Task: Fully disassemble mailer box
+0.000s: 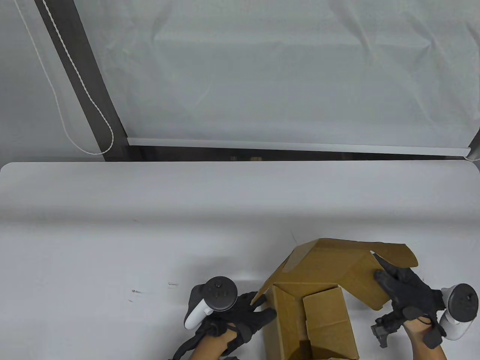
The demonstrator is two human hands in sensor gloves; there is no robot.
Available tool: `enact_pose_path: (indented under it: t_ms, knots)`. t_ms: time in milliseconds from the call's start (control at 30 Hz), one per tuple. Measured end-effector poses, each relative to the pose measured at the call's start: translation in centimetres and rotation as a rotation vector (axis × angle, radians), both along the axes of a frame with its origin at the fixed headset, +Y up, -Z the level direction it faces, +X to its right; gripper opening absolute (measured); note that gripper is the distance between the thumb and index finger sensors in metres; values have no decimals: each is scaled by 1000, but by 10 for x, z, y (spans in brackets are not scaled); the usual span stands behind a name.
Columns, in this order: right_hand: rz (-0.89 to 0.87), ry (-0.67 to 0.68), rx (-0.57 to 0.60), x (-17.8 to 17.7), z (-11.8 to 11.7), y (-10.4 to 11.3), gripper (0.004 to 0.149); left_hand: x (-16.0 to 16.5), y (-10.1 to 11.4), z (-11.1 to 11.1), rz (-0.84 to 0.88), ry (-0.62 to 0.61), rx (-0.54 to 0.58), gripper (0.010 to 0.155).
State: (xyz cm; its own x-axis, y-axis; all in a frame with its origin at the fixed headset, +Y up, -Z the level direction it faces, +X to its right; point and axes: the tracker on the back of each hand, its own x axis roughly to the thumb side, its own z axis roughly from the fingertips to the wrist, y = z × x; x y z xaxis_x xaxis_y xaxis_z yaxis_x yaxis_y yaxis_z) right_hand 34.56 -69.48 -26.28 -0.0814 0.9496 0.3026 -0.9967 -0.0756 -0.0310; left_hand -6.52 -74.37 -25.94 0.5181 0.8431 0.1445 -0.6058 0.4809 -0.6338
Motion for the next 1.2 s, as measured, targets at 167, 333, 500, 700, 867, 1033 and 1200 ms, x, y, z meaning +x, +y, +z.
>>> enact_pose_path:
  t_ms: [167, 333, 500, 700, 867, 1033, 1200]
  knots:
    - [17, -12, -2, -4, 2, 4, 55, 18, 7, 9, -181, 31, 73, 98]
    - [80, -2, 50, -13, 8, 18, 52, 17, 3, 7, -212, 114, 26, 74]
    - [77, -233, 123, 2, 14, 14, 45, 13, 6, 4, -164, 150, 43, 64]
    - [176, -345, -81, 15, 1, -26, 79, 13, 3, 4, -198, 147, 26, 68]
    - [166, -354, -198, 14, -4, -46, 79, 13, 10, 5, -266, 204, 74, 76]
    - [537, -302, -271, 0, -11, -51, 87, 18, 18, 6, -378, 217, 212, 66]
    - [580, -204, -195, -21, -5, -35, 83, 6, 17, 1, -383, 274, 216, 67]
